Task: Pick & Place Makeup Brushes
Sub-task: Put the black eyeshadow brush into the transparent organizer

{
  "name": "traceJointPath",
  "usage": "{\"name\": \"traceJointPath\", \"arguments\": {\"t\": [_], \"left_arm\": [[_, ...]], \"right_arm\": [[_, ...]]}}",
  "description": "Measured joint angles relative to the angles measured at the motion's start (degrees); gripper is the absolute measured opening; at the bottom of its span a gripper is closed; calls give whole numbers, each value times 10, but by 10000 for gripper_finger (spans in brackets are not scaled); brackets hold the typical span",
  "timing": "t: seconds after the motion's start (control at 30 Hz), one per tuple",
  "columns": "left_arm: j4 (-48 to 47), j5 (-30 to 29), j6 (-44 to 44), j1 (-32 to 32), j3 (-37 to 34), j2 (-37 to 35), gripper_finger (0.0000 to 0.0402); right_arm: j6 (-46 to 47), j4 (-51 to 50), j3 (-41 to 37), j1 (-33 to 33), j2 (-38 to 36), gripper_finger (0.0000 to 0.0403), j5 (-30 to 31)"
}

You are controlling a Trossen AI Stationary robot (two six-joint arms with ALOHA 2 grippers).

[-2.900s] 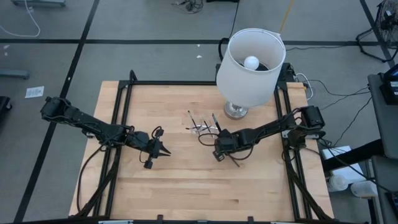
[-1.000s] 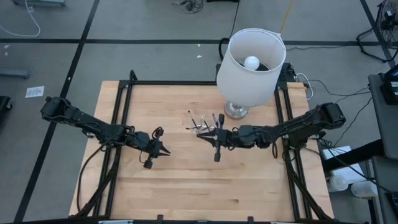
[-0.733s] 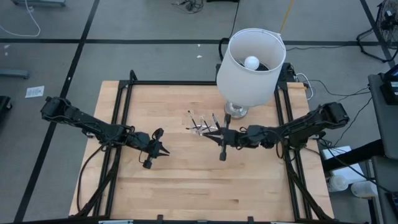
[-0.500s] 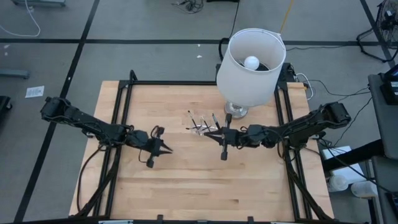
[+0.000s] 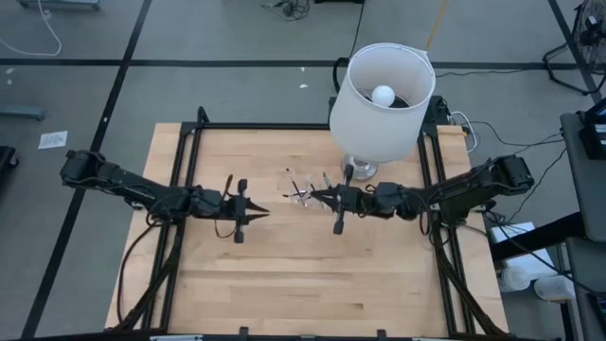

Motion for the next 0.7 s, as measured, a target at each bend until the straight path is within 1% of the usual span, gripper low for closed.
{"name": "traceJointPath", "arguments": {"t": [0.13, 0.2, 0.27, 0.4, 0.5, 0.57, 0.63, 0.7], "left_arm": [[-17, 0, 11, -19, 0, -11, 47], [-32, -5, 18, -31, 0, -36, 46], [-55, -21, 26, -44, 0, -85, 47], [-144, -66, 30, -71, 0, -213, 46], [-210, -80, 24, -81, 0, -295, 46], [-242, -80, 16, -85, 0, -334, 46], [-254, -81, 6, -87, 0, -359, 46], [-270, -81, 4, -87, 0, -372, 46]], "right_arm": [[12, 1, 0, -9, 0, 0, 0], [13, 1, 0, -10, 0, 0, -1], [13, -2, 0, -10, 0, 0, -1], [11, -26, 0, -10, 0, 0, -1], [-6, -42, 0, -11, 0, 0, -14], [-7, -45, 0, -16, 1, 0, -42], [6, -41, 1, -24, 7, 0, -62], [23, -46, 1, -29, 7, 0, -61]]}}
